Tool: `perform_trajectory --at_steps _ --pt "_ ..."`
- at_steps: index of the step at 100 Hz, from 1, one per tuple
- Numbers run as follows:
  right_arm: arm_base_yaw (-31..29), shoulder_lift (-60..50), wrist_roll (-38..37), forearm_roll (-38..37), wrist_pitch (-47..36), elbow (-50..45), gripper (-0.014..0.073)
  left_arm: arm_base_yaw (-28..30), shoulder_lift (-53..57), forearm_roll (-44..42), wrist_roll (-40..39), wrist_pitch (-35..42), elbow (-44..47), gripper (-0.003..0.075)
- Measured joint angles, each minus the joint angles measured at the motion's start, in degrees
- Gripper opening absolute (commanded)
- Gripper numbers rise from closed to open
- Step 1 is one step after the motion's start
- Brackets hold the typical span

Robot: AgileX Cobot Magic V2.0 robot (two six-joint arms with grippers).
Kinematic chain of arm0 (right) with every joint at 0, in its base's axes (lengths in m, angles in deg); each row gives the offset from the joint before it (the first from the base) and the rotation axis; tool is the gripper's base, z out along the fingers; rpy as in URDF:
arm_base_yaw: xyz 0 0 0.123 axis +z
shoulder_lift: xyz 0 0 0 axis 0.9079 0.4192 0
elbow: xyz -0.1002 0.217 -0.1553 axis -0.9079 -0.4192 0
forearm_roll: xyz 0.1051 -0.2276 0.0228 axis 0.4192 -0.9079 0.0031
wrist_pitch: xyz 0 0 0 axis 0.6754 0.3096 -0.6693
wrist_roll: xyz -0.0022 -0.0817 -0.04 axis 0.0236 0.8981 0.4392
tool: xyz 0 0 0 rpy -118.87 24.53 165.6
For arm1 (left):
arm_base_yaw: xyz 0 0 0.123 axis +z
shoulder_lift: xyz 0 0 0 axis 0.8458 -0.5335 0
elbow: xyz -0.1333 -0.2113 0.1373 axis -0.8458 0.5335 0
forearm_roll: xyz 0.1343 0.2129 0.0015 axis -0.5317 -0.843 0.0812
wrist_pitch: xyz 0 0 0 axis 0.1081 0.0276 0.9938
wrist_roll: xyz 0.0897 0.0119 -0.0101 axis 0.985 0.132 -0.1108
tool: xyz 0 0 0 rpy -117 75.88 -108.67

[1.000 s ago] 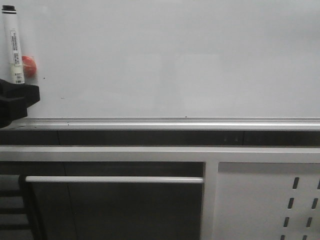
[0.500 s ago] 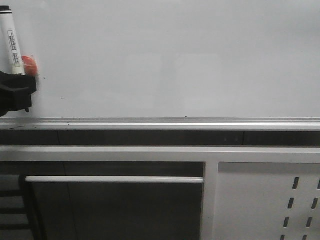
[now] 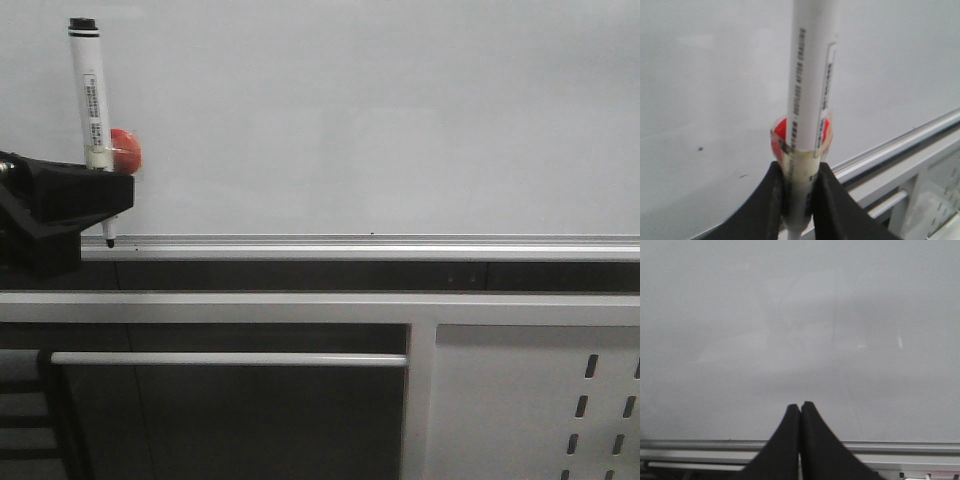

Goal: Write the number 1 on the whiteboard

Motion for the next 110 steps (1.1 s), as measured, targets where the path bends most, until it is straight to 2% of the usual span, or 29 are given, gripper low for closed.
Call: perform_trajectory --at_steps 33,66,93,110 --pt "10.9 7.3 6.1 7.0 5.4 0.0 -0.0071 0.0 0.3 -12.0 0.0 0.0 0.0 -0.0018" --pt "24.2 22.5 8.1 10.0 3.4 0.1 -0.0071 0.0 0.7 -22.8 0.0 -0.8 0.0 -0.0018" --pt "30.1 35.2 8.2 10.3 2.3 7.4 -0.0071 0.0 4.2 -25.3 0.0 -10.4 0.0 -0.0018" --pt "30.5 43.5 8.3 10.6 8.8 14.6 -0.0071 0.0 7.7 -28.9 -0.3 -17.4 -0.8 -0.0018"
